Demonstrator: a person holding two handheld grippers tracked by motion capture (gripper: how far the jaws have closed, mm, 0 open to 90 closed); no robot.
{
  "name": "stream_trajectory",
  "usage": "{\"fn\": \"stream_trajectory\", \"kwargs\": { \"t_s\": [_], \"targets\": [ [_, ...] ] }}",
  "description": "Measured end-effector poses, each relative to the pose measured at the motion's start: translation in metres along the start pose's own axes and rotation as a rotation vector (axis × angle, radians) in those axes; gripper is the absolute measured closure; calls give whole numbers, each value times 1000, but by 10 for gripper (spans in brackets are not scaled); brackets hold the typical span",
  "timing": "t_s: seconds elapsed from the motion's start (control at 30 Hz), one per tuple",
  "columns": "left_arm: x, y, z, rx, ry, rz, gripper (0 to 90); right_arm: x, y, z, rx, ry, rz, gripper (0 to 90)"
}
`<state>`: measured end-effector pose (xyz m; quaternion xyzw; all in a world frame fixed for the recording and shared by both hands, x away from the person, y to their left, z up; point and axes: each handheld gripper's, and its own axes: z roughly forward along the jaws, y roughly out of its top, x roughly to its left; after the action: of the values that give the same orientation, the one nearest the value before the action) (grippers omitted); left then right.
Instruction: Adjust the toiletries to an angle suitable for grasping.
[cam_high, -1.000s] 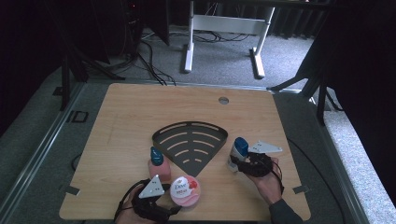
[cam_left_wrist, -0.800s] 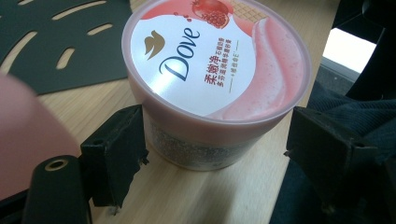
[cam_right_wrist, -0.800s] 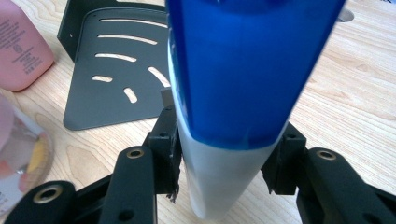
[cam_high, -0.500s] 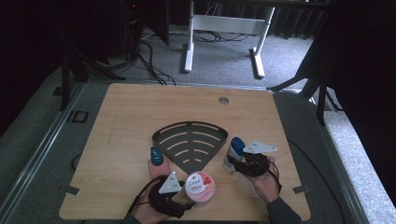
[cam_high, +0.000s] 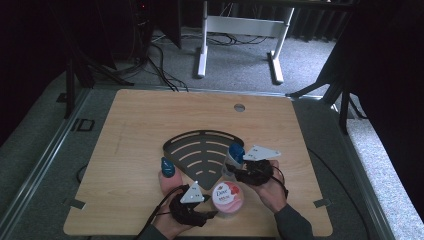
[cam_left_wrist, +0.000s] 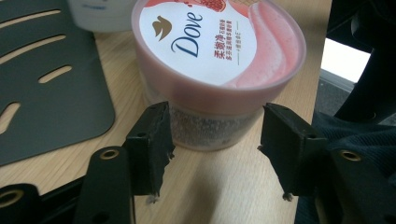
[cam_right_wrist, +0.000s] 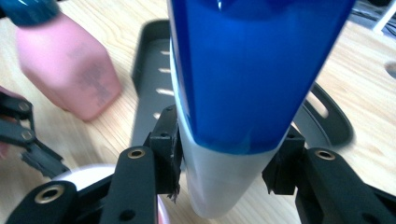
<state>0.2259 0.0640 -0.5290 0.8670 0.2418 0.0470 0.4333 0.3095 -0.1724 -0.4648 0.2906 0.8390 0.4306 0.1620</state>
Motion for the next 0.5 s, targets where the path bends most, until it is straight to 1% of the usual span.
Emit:
{"fn": "stream_trajectory", "kwargs": {
  "t_s": [0.1, 0.2, 0.3, 0.43, 0.5],
  "targets": [
    [2, -6, -11, -2, 33, -3, 440, 9, 11, 6, -4, 31, -22, 556],
    [7, -15, -25, -7, 73, -26, 441, 21, 20, 14, -9, 58, -51, 556],
    [13, -23, -38, -8, 121, -58, 455, 33, 27, 22, -12, 94, -68, 556],
    [20, -32, -49, -16, 165, -94, 474, 49, 32, 39, 5, 134, -97, 556],
    [22, -34, -53, -24, 175, -99, 479, 57, 33, 48, 18, 151, -111, 556]
  ]
}}
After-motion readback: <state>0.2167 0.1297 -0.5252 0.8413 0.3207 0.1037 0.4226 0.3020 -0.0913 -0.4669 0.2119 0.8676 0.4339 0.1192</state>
